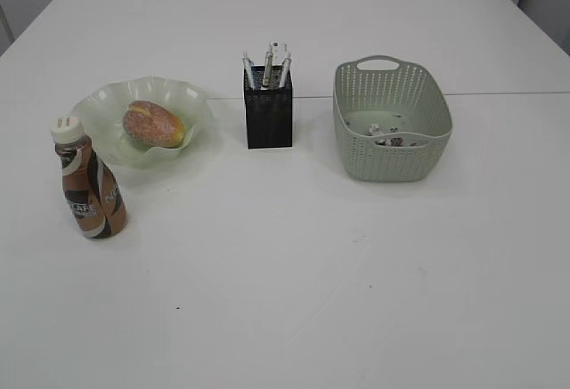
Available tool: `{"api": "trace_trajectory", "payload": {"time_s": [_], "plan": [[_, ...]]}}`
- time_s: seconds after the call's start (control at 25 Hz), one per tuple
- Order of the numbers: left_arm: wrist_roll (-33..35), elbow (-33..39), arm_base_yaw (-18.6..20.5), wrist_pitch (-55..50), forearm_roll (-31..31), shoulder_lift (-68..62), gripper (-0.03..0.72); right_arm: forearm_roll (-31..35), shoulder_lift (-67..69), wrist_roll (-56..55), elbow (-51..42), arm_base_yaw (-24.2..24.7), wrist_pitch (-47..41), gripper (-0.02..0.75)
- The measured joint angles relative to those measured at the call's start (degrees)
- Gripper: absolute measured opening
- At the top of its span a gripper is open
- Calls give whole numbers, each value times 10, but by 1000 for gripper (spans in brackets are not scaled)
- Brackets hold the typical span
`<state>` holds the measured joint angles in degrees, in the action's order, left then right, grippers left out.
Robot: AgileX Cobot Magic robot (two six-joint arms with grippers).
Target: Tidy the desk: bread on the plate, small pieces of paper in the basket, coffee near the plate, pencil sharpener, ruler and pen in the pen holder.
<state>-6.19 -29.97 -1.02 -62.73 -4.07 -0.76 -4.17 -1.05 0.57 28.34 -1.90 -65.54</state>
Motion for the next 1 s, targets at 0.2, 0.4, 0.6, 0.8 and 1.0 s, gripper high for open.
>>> {"api": "trace_trajectory", "payload": {"time_s": [0.2, 0.4, 0.6, 0.8, 1.0], "plan": [[0, 0, -26, 0, 0, 0, 439, 0, 0, 0, 0, 0, 0, 525], [0, 0, -53, 0, 0, 0, 438, 0, 0, 0, 0, 0, 0, 525], [0, 0, -58, 0, 0, 0, 433, 0, 0, 0, 0, 0, 0, 525], [0, 0, -81, 0, 0, 0, 424, 0, 0, 0, 0, 0, 0, 525], [0, 0, -81, 0, 0, 0, 424, 0, 0, 0, 0, 0, 0, 525]]}}
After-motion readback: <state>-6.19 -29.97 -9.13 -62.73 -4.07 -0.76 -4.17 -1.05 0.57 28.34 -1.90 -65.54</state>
